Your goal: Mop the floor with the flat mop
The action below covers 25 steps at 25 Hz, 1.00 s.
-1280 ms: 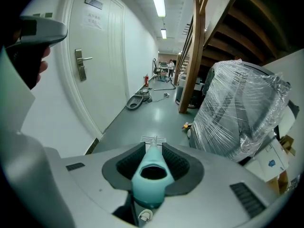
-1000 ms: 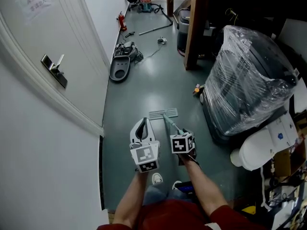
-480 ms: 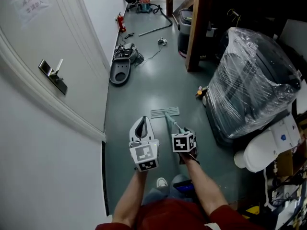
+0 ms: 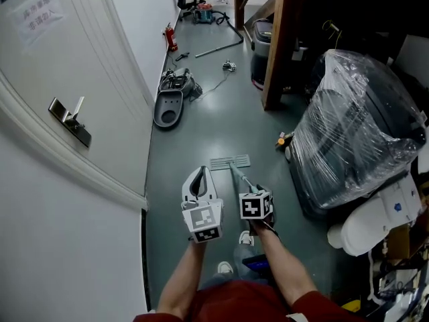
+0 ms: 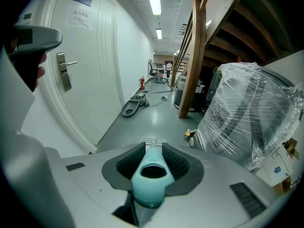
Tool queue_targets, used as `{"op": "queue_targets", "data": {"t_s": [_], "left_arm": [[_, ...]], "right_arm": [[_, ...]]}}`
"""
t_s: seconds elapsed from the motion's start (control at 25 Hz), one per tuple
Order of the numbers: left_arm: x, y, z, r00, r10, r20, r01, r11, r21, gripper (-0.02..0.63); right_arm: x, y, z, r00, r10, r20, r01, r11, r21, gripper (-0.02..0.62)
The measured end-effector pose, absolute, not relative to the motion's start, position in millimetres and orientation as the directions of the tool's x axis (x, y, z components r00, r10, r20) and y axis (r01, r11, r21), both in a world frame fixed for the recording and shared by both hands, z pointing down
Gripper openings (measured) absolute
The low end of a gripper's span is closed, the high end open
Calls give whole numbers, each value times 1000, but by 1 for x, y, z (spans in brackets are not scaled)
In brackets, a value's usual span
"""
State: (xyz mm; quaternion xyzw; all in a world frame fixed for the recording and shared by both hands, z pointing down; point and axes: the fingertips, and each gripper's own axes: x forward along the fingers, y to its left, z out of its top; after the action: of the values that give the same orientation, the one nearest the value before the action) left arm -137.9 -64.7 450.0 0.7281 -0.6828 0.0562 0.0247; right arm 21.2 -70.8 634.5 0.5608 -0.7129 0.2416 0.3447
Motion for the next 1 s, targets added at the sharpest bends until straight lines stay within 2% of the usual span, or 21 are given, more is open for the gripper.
{"op": "queue_targets", "data": {"t_s": [1.0], "left_arm": [[-87, -253, 442, 18, -995, 100, -998, -24, -54, 15]], "right_arm": [[50, -270, 633, -200, -622, 757, -946, 325, 17, 120]]}}
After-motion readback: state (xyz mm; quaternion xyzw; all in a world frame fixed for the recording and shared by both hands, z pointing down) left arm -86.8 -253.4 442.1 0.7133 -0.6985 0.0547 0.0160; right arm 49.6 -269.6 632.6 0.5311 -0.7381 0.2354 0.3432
